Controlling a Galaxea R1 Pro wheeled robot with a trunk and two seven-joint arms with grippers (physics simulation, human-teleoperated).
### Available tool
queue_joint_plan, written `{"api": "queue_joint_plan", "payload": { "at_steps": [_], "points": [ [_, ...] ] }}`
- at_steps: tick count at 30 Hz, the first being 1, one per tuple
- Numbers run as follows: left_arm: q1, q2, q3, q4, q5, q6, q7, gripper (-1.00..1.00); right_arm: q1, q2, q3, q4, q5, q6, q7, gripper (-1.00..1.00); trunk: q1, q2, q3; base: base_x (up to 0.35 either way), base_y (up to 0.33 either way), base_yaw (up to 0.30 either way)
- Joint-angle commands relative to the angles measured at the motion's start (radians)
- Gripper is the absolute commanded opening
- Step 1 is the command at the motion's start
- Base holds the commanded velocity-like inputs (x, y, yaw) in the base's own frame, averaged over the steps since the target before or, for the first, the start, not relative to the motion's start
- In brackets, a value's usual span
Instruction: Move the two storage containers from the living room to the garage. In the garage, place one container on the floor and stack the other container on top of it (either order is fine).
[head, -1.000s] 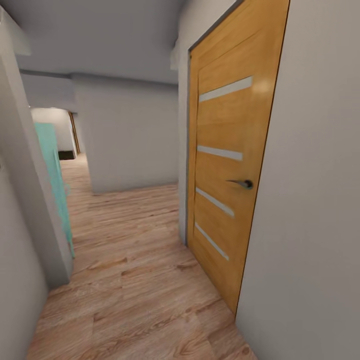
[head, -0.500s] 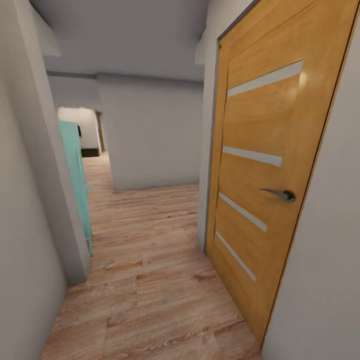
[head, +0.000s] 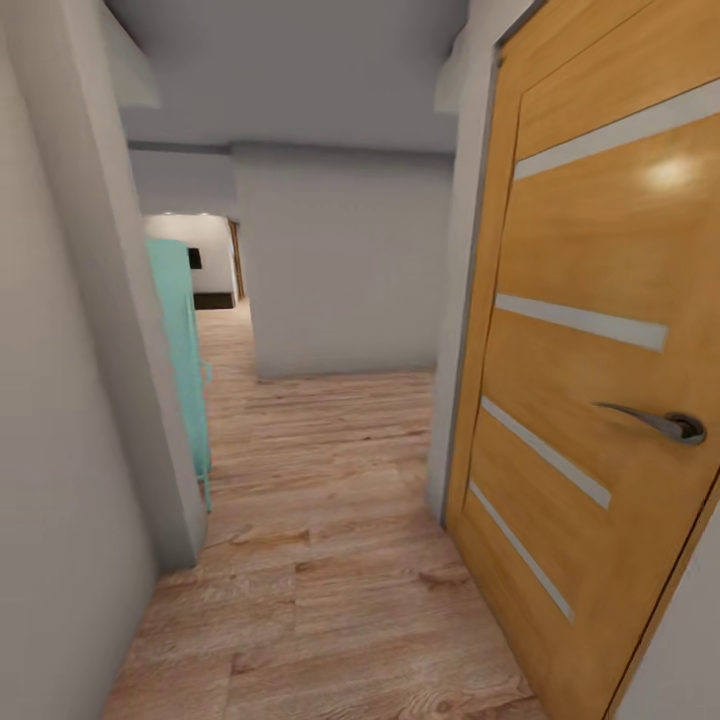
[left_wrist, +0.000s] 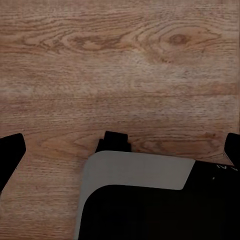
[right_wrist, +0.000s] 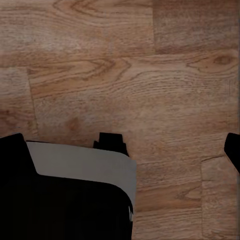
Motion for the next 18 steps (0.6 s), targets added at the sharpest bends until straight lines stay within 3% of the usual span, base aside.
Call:
{"api": "queue_joint_plan", "payload": {
  "at_steps": [1,18],
  "points": [
    [-0.001,0.000,-0.008,0.000,0.009,-0.001,0.002,1.00,-0.001,0.001,0.008,0.003,-0.009,-0.005,0.000,1.00,0.001,-0.001,-0.001,0.321,0.000,0.029],
    [-0.001,0.000,-0.008,0.000,0.009,-0.001,0.002,1.00,-0.001,0.001,0.008,0.003,-0.010,-0.005,0.000,1.00,0.001,-0.001,-0.001,0.321,0.000,0.003]
  ]
}}
